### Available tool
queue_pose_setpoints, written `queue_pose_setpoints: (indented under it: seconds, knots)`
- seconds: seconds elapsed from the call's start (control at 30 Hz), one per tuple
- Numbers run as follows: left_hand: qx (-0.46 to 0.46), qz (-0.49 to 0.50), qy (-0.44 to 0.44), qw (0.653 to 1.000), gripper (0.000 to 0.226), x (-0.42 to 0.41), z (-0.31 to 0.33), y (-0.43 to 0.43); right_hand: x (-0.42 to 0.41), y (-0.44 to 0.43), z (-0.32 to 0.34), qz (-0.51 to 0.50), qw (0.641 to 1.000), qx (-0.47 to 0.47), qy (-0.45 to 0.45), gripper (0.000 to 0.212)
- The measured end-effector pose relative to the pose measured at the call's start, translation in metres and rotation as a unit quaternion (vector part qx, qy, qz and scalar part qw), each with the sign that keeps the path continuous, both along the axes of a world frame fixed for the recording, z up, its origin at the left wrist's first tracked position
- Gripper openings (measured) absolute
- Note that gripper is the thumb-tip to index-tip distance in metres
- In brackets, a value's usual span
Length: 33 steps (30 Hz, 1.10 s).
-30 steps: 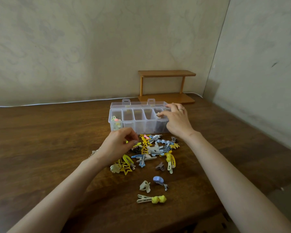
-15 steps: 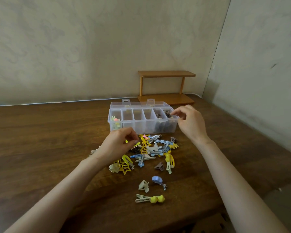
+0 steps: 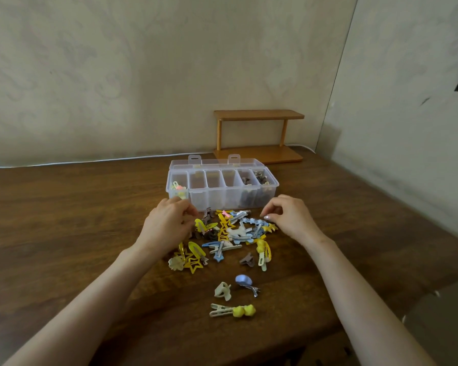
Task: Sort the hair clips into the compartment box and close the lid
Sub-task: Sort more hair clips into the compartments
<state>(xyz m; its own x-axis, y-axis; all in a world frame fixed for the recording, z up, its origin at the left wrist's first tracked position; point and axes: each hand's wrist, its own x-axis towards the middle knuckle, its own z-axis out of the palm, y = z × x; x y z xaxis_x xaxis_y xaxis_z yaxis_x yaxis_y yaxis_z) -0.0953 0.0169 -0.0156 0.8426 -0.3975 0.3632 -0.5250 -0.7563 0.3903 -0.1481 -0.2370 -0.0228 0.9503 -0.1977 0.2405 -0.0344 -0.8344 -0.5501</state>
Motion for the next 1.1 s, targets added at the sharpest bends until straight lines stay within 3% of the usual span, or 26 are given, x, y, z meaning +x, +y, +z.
queue_pose_setpoints:
  seconds: [0.17,0.27,0.47,0.7,1.1]
  knots:
    - [0.036,0.065,0.023,0.997,0.02,0.005,0.004,0.008,-0.003,0.006,-0.001,0.074,0.995,0.063,-0.004,0.035]
    - [0.06,0.07,0.043,0.995,0.025,0.007,0.003,0.012,-0.003,0.009,-0.001,0.078,0.993,0.083,-0.038,0.035]
    - [0.067,0.045,0.084,0.993,0.022,0.009,0.001,0.014,0.005,0.019,0.004,0.089,0.994,-0.025,-0.05,0.026]
    - [0.022,-0.007,0.137,0.99,0.017,0.008,0.008,0.014,0.013,0.029,0.01,0.125,0.989,-0.039,-0.063,0.025]
    - [-0.06,0.005,0.151,0.987,0.017,0.016,0.006,0.022,0.025,0.074,0.004,0.199,0.978,-0.003,-0.062,0.025]
